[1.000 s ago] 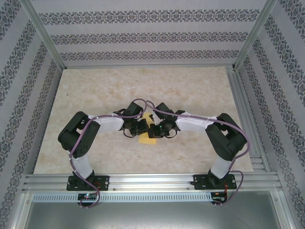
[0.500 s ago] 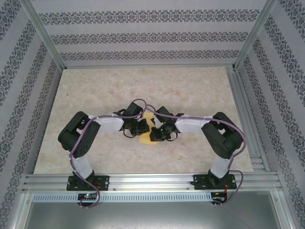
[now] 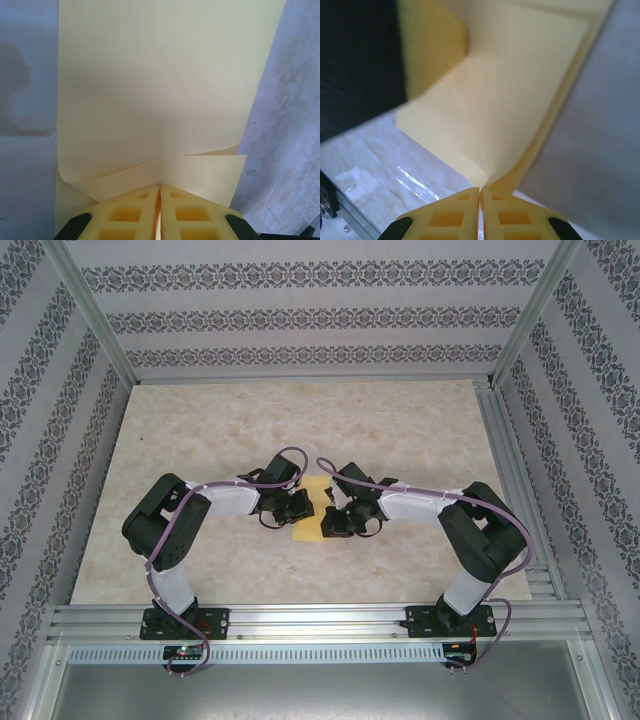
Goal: Fold a paper plane with a square sheet of paper (pick it up from the middle)
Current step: Fold the triangle a second time at the center of the table.
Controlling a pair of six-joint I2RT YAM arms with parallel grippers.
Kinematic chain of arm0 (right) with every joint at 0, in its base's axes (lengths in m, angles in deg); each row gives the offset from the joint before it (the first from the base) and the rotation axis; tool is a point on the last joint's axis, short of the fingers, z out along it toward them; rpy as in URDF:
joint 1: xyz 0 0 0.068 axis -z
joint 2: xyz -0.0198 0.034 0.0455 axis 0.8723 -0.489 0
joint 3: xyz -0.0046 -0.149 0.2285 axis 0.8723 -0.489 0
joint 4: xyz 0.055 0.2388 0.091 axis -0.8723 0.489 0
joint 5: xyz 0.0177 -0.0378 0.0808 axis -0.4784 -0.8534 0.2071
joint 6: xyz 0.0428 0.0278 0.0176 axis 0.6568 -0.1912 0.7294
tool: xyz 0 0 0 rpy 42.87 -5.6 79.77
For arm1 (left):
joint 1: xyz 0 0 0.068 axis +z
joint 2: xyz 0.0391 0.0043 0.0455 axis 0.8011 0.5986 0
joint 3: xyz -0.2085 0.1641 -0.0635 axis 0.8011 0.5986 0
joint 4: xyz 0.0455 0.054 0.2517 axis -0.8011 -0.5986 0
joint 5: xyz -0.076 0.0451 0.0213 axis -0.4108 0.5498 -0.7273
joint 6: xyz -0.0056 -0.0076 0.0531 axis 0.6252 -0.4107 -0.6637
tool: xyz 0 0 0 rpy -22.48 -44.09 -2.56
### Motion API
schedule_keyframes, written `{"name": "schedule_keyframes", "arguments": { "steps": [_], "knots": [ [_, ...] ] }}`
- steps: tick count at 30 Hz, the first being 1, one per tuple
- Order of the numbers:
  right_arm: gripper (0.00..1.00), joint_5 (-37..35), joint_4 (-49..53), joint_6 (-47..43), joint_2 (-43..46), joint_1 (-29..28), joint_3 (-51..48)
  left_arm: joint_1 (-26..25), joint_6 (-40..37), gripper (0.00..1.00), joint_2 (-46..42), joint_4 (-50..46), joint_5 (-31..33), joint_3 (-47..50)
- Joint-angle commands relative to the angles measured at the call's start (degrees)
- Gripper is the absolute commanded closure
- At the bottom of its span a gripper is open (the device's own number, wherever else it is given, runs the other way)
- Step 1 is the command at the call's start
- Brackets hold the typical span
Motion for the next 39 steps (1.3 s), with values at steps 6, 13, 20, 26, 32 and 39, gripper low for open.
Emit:
{"name": "schedule_keyframes", "arguments": {
  "steps": [6, 13, 20, 26, 32, 39],
  "knots": [
    [0.88, -2.7, 1.7, -1.0, 2.3, 0.5, 1.1, -0.4, 0.0, 0.89, 2.8, -3.7, 2.8, 1.8],
    [0.87, -1.8, 1.3, -1.5, 2.4, 0.6, 1.8, -0.4, 0.0, 0.89, 3.0, -3.4, 2.5, 1.4],
    [0.88, -1.1, -0.2, -0.9, -3.7, -0.7, 3.7, -0.4, -0.2, 0.89, 2.7, -3.3, 2.4, 1.7],
    [0.89, -3.4, 1.2, -1.1, -6.1, -0.8, 2.4, -0.4, -1.0, 0.88, 2.6, -2.6, 2.1, 1.7],
    [0.89, -7.6, 5.9, -2.7, -6.5, -0.5, 0.1, 1.1, -5.7, 0.84, 2.0, -5.0, 3.0, -0.5],
    [0.89, -8.7, 6.7, -3.0, -6.5, 0.0, -1.2, 5.7, -9.9, 0.82, 3.9, -5.1, 1.8, -2.0]
  ]
}}
